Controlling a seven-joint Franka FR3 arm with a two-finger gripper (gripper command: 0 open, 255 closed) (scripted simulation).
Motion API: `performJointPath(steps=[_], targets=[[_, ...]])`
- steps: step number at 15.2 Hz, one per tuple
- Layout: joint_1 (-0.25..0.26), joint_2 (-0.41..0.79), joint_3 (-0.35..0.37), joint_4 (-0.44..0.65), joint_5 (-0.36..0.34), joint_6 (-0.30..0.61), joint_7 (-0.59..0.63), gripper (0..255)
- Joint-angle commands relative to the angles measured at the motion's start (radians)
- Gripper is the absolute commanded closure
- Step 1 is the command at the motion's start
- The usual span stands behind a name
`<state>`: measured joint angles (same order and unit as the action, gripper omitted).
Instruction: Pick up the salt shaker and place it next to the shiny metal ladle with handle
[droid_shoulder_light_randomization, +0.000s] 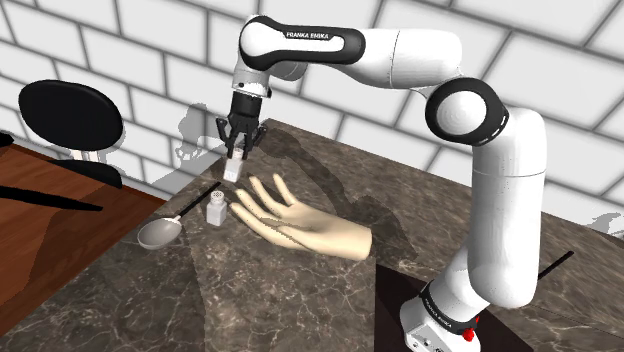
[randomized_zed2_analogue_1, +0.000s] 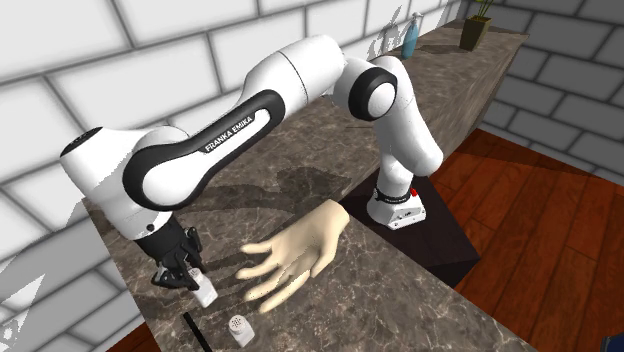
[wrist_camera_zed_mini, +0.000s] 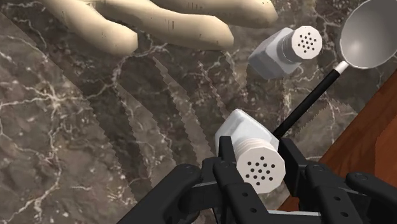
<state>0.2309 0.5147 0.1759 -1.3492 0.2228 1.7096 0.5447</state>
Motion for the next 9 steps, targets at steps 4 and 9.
performJointPath(steps=[4,9], targets=[[0.000,0.014,-0.001,-0.047,0.001,0.059,-0.015,255],[0.002,0.030,-0.003,-0.088,0.001,0.115,-0.029,255]])
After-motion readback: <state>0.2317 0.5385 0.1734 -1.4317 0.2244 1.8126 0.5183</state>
